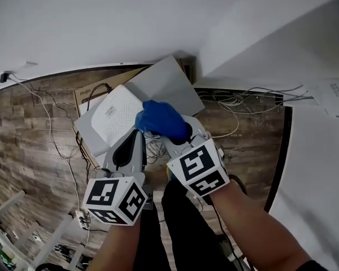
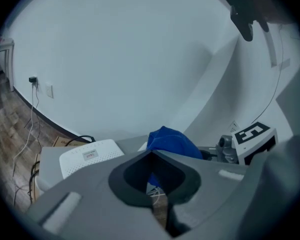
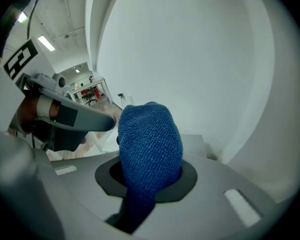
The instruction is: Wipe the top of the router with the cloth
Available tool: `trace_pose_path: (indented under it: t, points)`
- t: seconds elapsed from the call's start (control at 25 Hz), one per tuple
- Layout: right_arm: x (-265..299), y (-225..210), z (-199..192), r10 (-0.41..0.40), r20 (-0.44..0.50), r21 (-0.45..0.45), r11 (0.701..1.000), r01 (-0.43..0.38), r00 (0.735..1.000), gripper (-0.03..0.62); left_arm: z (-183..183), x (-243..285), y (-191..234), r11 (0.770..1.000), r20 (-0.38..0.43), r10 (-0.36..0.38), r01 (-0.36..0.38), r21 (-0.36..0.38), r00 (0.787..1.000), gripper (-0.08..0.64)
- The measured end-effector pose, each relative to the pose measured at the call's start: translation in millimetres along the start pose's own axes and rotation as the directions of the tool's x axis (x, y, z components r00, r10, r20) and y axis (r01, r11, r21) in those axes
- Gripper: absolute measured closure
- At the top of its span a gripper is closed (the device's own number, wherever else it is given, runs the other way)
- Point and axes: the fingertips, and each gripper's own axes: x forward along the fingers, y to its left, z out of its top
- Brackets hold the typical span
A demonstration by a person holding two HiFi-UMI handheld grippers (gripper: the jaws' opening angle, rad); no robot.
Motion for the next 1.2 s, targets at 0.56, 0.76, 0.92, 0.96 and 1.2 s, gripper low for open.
trace_pose_path:
  t: [0.56,0.76,0.92,0.96,1.2]
  points:
    - [10.0,-67.7,-8.0,-0.133,0.009,-0.011,0.991,0.133,0.991,0.497,-12.8,2.7,-7.9,1.0,-0.006,-0.016,0.016,-0.022,1.0,0.56]
    - [62.1,-44.2,-37.8,-0.068,-0.015,-0.018,0.998,0.068,0.998,0.497,-35.2,5.7,6.6,1.0,0.012,0.004,-0.004,-0.009,1.0,0.56]
    - [78.9,-33.8,-50.4,-0.053,-0.025,0.005,0.999,0.053,0.998,0.497,-52.3,12.6,21.6,0.998,-0.016,0.048,-0.049,-0.039,0.999,0.56]
    - [78.8,-32.8,-48.8,-0.049,-0.022,0.007,0.999,0.049,0.999,0.497,-52.5,13.7,23.8,0.997,-0.019,0.057,-0.058,-0.044,0.998,0.56]
    - [52.4,-18.8,-25.3,-0.022,-0.008,0.01,1.0,0.022,1.0,0.497,-32.9,7.7,26.2,0.995,-0.03,0.093,-0.094,-0.032,0.995,0.56]
